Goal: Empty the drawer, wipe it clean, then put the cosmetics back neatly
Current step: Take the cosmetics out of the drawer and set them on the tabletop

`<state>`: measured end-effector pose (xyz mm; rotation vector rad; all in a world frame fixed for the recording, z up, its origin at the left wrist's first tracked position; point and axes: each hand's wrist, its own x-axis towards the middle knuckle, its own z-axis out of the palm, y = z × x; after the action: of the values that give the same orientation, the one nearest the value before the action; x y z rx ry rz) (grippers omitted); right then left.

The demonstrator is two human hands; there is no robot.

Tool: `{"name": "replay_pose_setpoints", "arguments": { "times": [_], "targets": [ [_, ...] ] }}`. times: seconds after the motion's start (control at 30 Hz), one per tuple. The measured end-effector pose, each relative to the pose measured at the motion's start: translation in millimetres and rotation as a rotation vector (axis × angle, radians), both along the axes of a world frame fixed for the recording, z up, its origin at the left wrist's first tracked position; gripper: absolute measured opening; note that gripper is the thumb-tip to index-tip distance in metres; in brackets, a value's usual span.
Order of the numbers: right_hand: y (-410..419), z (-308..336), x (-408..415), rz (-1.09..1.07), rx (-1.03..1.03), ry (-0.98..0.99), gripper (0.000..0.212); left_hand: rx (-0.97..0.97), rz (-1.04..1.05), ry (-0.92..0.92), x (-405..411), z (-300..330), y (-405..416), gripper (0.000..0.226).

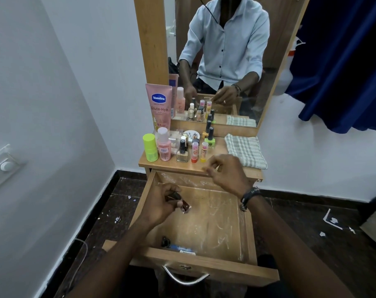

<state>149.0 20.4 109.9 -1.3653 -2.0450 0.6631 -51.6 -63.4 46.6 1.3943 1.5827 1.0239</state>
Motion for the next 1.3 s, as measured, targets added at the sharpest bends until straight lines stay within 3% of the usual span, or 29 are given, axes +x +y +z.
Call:
{"name": "replay_pose_setpoints", "arguments": {
  "times": [0.07,0.13,0.37,0.57,0.63,0.77,1.03,1.3],
  "targets": [
    [-9.7,-0.9,-3.7,0.227,-0.238,-0.141,0.016,0.021,0.048,-0.073,10.0,8.3,2.2,0.025],
    [-15.7,-5.1,-7.0,0.36,-0.35,-0.222,0.032,0.062,0.042,-0.101,17.7,14.5,3.7,0.02],
    [-13.7,-4.9,-2.6,0.392,-0.347,-0.118,0.029,0.152,0.068,-0.075,27.9,28.4,10.8,0.013],
    [18.0,19.4,26.1,0.059,-0.219,0.068,0.018,0.156,0.017,0.16,7.9,26.6,5.5,0.012],
    [33.7,19.6,30.7,-0.051,-0.172,0.119,0.011,0.056,-0.068,0.217,-7.3,20.2,3.4,0.008],
    [64.1,6.0,24.0,-0.198,-0.059,0.032,0.009,-0.191,-0.225,0.271,-29.1,13.0,-0.5,0.011],
    [81.2,-16.6,-3.3,-0.256,0.026,-0.145,0.014,-0.349,-0.386,0.281,-37.8,7.1,-6.8,0.023],
    [82.0,-20.0,-9.6,-0.228,0.009,-0.073,0.026,-0.362,-0.43,0.262,-43.6,1.4,-9.0,0.028]
  ]
}}
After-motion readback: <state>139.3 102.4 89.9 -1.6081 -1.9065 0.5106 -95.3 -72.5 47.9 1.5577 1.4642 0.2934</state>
